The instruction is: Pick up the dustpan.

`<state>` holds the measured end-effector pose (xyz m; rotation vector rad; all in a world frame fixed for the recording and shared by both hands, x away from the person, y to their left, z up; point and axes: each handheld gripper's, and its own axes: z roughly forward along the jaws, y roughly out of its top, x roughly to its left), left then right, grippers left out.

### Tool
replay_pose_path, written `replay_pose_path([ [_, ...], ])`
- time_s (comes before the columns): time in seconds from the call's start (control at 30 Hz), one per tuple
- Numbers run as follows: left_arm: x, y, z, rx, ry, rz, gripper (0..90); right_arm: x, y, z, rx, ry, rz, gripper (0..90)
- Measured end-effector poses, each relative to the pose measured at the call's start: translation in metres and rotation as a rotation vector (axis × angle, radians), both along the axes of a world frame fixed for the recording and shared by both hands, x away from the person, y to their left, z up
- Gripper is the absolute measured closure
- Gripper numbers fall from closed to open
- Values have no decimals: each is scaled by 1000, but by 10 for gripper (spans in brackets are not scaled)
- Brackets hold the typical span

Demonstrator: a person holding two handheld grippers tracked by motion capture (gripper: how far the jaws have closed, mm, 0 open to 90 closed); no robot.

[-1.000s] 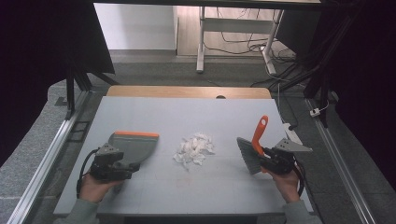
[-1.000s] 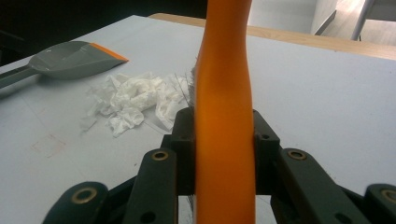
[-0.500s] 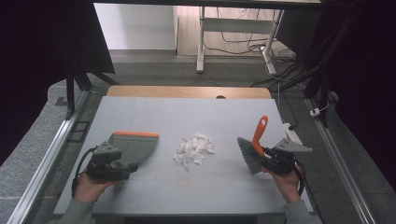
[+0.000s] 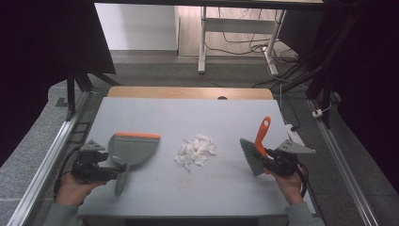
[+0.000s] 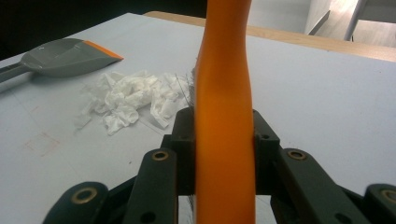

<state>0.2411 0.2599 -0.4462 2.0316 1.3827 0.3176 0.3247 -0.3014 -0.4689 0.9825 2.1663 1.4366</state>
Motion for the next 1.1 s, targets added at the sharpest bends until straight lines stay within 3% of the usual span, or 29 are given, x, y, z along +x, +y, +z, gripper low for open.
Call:
replay_pose_path([
  [0.33,0,4,-14,19,77,72,162,1,1,-1,-2,6,6,698],
  [0.6,3,-8,-32,20,144,76,150,3,2,-1,10,5,15,698],
  [0.73,6,-9,-39,17,159,111,145,4,5,-2,3,7,22,698],
  [1.1,20,-22,-59,-2,197,132,144,4,5,-2,2,8,23,698],
])
